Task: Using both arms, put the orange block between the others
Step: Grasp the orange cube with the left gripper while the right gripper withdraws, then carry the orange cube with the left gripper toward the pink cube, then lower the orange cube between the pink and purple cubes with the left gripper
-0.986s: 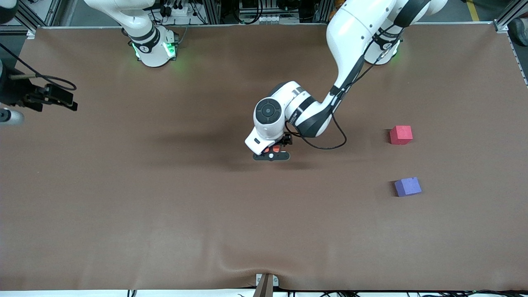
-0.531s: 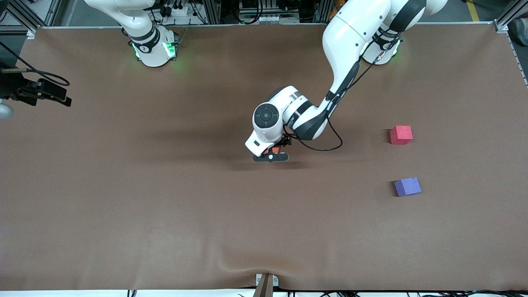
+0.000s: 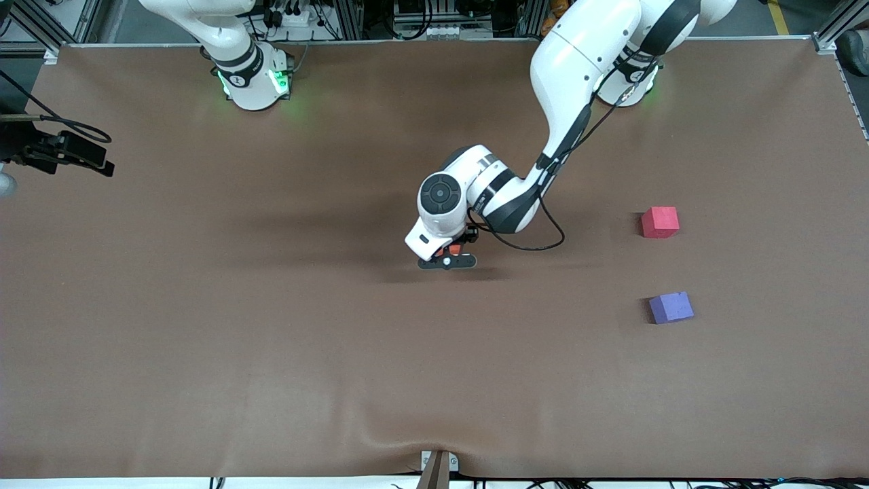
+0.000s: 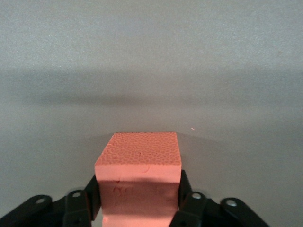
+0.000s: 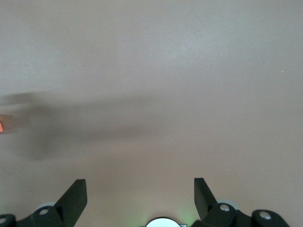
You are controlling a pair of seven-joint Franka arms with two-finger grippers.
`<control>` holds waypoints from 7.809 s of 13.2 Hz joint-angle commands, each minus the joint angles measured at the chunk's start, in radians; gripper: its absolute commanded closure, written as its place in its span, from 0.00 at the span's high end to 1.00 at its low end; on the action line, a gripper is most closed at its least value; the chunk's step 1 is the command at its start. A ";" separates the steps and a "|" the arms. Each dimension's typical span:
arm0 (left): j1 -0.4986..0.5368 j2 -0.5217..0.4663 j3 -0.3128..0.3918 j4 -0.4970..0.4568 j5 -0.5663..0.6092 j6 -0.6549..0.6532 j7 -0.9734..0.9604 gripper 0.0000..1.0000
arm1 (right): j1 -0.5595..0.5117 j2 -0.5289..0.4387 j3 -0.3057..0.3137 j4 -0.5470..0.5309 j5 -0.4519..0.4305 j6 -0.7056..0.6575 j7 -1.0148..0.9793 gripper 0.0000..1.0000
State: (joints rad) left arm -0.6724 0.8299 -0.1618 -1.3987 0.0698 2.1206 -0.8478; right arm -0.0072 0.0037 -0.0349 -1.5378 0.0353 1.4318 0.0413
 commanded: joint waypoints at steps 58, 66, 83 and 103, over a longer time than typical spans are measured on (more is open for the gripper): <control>0.735 -0.494 -0.016 -0.399 0.002 -0.073 0.663 0.08 | -0.011 -0.001 0.021 -0.019 -0.011 -0.017 0.085 1.00; 0.826 -0.494 -0.015 -0.538 0.012 -0.002 0.763 0.08 | -0.011 -0.001 0.021 -0.019 -0.011 -0.017 0.083 1.00; 0.875 -0.423 -0.016 -0.674 0.067 0.245 0.771 0.08 | -0.005 0.004 0.021 -0.019 -0.011 -0.017 0.083 1.00; 0.870 -0.390 -0.016 -0.665 0.104 0.257 0.791 0.56 | -0.007 0.004 0.021 -0.018 -0.011 -0.024 0.081 1.00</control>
State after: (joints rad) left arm 0.1859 0.4397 -0.1708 -2.0646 0.1469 2.3633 -0.0635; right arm -0.0086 0.0100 -0.0217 -1.5572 0.0342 1.4150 0.1112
